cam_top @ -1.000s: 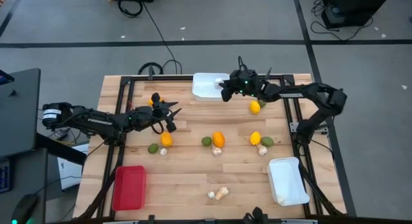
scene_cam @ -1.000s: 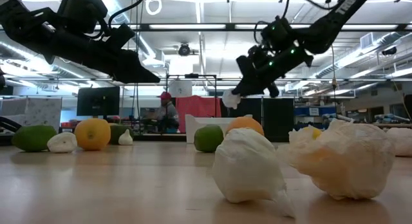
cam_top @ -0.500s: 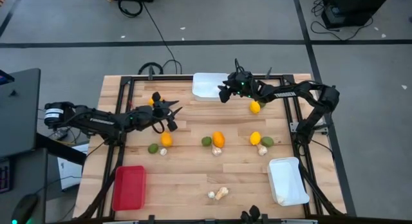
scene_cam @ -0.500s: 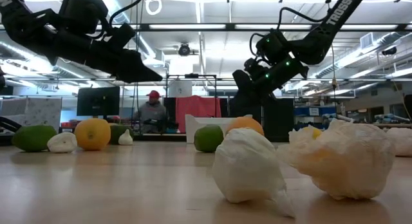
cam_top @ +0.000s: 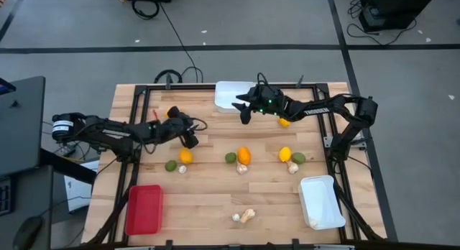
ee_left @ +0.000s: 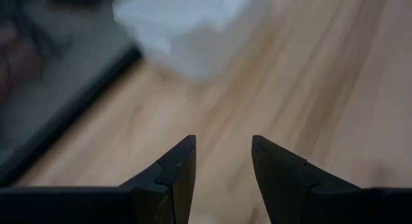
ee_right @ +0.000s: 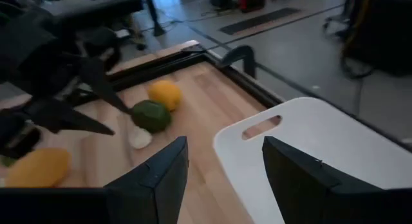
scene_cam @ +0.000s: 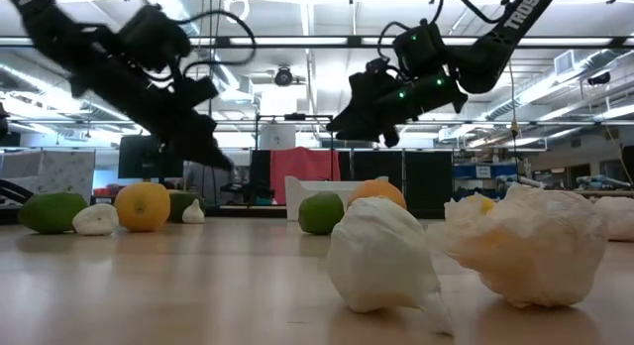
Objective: Sort produce into baskets
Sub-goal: Put the garlic into the top white bin
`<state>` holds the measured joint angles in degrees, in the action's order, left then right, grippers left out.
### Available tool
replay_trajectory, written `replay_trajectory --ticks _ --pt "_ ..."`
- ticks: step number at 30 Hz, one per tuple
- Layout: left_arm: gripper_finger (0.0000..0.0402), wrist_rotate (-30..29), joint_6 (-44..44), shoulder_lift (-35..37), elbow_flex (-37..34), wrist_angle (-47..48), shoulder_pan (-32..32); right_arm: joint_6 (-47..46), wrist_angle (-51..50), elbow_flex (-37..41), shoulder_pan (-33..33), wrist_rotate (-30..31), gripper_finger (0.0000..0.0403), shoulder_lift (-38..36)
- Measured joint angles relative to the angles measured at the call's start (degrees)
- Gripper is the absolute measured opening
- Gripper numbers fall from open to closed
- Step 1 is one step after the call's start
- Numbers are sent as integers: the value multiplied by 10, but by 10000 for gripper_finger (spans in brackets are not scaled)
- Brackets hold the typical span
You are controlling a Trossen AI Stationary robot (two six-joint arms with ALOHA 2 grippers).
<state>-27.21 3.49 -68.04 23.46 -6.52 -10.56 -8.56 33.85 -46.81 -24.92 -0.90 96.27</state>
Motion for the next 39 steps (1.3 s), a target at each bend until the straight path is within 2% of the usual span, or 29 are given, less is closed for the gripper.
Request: replay_trajectory --ticks 2,4,8,12,15,17,21,30,39 --pt "157 0 11 -3 44 119 -1 9 0 0 10 25 211 0" --pt "157 4 12 -10 87 200 -1 15 0 0 17 36 211 0" --pt "157 26 -31 -10 136 287 -1 17 -1 0 22 43 211 0" --pt "157 72 -103 -10 143 296 -7 16 -11 0 27 43 211 2" --pt "157 126 -110 -30 142 297 -30 20 -21 0 35 43 211 2" --pt "156 139 -124 -46 141 304 -44 23 -24 0 40 43 211 2" --pt "156 114 -189 -78 141 302 -57 28 -28 0 47 43 211 2" --pt "156 109 -319 -151 141 296 -67 43 -26 0 49 43 211 2" --pt "156 76 -348 -203 174 322 -66 43 -25 0 49 43 211 2"
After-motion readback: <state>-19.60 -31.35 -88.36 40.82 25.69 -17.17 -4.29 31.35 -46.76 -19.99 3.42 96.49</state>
